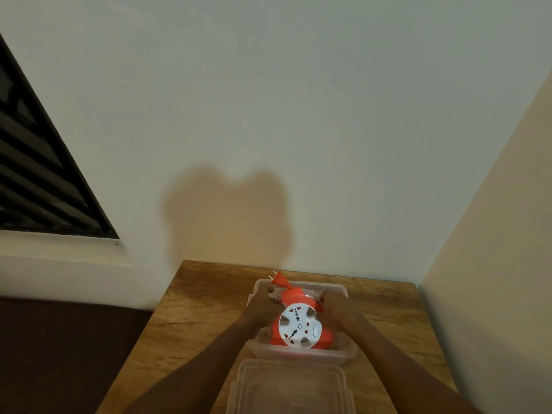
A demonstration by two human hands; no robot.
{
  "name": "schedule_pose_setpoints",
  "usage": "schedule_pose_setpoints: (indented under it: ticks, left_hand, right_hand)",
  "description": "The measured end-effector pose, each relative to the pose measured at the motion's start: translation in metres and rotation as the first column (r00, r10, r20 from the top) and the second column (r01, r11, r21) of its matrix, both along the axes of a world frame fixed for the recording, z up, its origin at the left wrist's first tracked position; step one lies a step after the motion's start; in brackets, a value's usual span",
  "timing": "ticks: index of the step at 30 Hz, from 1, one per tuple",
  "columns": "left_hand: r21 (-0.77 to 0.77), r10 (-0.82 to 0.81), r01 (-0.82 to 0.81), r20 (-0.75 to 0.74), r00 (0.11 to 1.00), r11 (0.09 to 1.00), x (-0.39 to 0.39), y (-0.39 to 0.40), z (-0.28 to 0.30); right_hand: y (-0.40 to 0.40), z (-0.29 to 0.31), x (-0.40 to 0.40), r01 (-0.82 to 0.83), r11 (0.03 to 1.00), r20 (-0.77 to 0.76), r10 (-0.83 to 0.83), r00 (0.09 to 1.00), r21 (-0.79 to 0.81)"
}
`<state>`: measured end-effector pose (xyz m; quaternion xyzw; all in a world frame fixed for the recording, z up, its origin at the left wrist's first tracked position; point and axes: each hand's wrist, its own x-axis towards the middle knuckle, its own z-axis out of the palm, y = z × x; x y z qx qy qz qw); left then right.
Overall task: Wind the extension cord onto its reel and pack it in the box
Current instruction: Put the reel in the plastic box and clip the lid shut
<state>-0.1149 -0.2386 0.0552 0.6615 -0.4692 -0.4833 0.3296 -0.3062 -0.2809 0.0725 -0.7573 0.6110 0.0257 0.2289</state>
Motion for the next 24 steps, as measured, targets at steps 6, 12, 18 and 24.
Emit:
schedule_pose_setpoints:
  ticks: [6,12,18,24]
  left_hand:
    - [-0.04,0.076,-0.075,0.042,0.996,0.996,-0.005,-0.001,-0.003]
    - [-0.165,0.145,-0.134,0.061,0.988,0.977,-0.001,-0.001,-0.004]
    - [-0.137,0.102,-0.067,0.266,0.959,0.988,-0.007,-0.004,-0.005]
    - [-0.059,0.009,0.014,0.372,0.928,0.998,-0.015,0.002,-0.013]
  right_hand:
    - [-0.012,-0.009,-0.003,-0.068,0.997,-0.008,0.068,0.998,0.022]
    - [-0.027,0.002,-0.002,-0.083,0.996,-0.047,0.082,0.996,-0.028]
    - [-0.033,0.001,0.002,-0.128,0.991,-0.037,0.126,0.991,-0.041]
    - [-0.034,-0.002,0.002,-0.098,0.991,-0.045,0.095,0.994,-0.087]
